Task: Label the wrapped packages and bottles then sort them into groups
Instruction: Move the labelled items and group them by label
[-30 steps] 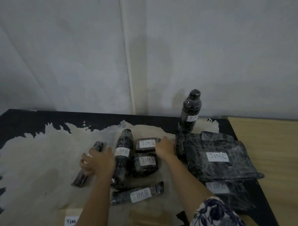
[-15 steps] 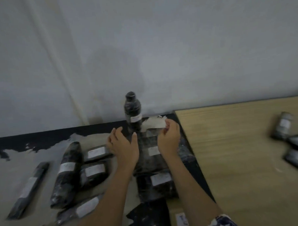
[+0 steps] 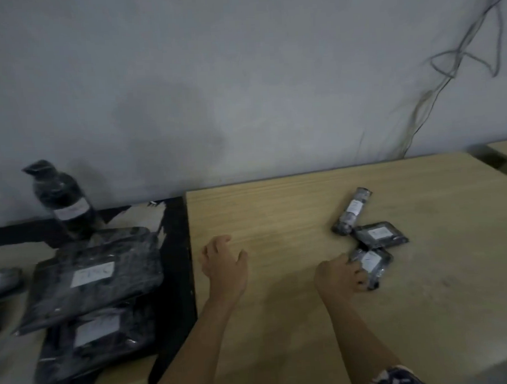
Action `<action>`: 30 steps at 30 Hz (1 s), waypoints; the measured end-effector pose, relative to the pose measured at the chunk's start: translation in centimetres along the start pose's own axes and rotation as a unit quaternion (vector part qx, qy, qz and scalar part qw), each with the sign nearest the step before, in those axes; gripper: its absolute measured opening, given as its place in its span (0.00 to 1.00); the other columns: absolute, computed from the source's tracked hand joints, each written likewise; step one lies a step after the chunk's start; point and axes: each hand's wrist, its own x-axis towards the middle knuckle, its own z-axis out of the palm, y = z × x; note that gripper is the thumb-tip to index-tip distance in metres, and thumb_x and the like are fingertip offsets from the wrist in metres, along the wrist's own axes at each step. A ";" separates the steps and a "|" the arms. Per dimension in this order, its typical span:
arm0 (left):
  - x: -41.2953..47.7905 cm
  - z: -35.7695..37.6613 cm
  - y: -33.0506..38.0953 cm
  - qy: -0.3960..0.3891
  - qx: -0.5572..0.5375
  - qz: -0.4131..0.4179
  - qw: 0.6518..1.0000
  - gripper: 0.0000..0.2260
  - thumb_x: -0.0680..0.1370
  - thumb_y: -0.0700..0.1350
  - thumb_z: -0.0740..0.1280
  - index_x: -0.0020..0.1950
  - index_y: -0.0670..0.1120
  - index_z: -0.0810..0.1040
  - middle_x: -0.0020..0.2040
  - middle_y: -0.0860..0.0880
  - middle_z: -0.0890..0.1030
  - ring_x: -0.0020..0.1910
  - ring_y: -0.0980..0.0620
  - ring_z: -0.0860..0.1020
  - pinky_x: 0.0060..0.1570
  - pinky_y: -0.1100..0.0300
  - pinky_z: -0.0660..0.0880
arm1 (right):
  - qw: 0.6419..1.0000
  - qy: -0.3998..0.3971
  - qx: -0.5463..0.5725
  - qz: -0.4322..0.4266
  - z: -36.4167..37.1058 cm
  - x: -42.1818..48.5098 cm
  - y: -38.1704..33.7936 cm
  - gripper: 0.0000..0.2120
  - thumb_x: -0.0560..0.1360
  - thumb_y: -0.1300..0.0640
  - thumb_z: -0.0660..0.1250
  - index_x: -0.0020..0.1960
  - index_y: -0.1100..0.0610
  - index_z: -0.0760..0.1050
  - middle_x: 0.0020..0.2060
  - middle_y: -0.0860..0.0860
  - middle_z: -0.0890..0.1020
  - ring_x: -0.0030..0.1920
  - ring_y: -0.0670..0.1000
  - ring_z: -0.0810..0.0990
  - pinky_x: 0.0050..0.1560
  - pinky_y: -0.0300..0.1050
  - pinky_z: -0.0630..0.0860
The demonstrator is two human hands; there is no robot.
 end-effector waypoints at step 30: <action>-5.0 21.2 10.3 -0.179 0.087 -0.117 0.973 0.30 0.69 0.56 0.74 0.63 0.43 0.69 0.62 0.44 0.72 0.61 0.45 0.71 0.60 0.53 0.71 | 0.986 -0.061 0.155 0.028 -4.3 18.7 6.8 0.50 0.66 0.43 0.74 0.75 0.62 0.50 0.74 0.60 0.55 0.73 0.60 0.54 0.72 0.52 0.51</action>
